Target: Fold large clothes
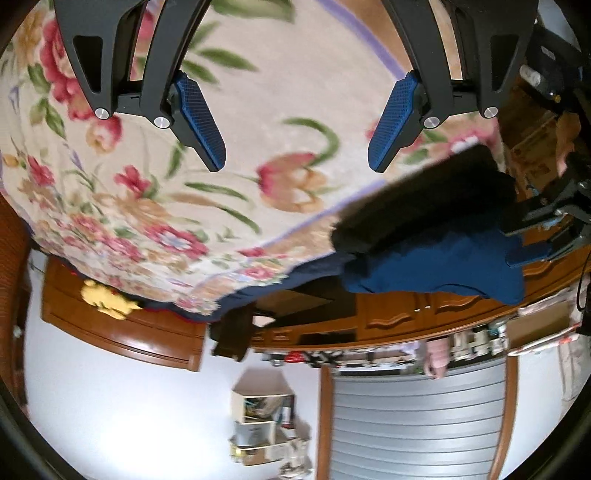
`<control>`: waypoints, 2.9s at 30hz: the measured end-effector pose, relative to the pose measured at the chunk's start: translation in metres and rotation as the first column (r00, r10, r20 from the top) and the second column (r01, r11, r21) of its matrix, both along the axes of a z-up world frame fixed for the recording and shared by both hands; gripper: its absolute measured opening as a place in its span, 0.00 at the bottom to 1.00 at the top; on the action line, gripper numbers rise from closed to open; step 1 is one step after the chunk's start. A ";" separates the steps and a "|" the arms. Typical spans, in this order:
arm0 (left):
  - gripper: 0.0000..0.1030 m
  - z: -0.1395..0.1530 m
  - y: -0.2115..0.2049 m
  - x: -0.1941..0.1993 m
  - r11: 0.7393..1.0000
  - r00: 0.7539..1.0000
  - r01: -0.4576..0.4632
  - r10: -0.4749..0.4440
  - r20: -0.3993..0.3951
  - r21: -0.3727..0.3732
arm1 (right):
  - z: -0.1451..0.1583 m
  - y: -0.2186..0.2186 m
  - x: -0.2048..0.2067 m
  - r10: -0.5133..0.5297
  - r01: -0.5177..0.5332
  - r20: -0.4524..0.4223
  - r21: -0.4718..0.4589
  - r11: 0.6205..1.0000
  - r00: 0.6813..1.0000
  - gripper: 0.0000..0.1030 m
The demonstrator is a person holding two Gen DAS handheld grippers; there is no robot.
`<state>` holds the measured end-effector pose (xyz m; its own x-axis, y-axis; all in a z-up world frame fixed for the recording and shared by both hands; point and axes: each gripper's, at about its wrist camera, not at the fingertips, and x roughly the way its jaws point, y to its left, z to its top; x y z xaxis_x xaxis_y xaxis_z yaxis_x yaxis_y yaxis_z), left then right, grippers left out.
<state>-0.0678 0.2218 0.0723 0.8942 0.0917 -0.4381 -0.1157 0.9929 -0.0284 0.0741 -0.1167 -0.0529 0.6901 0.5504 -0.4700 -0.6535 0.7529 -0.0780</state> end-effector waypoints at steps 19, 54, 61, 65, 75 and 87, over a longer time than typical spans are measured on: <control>1.00 -0.046 -0.131 0.049 0.990 0.990 0.138 -0.138 -0.029 -0.025 | -0.023 -0.094 -0.052 -0.305 0.303 0.008 0.086 0.949 0.952 0.79; 1.00 -0.065 -0.195 0.049 0.985 0.985 0.171 -0.172 0.029 0.035 | -0.045 -0.132 -0.110 -0.469 0.449 0.064 0.200 0.871 0.881 0.79; 1.00 -0.065 -0.194 0.049 0.985 0.985 0.167 -0.168 0.032 0.033 | -0.045 -0.135 -0.108 -0.468 0.447 0.077 0.196 0.873 0.880 0.79; 1.00 -0.065 -0.193 0.049 0.985 0.985 0.167 -0.168 0.032 0.034 | -0.047 -0.137 -0.107 -0.462 0.441 0.084 0.190 0.877 0.883 0.79; 1.00 -0.067 -0.192 0.048 0.986 0.986 0.164 -0.165 0.037 0.028 | -0.048 -0.143 -0.104 -0.451 0.428 0.100 0.189 0.884 0.887 0.79; 1.00 -0.069 -0.190 0.048 0.987 0.986 0.160 -0.161 0.038 0.024 | -0.049 -0.145 -0.101 -0.448 0.426 0.098 0.190 0.885 0.888 0.79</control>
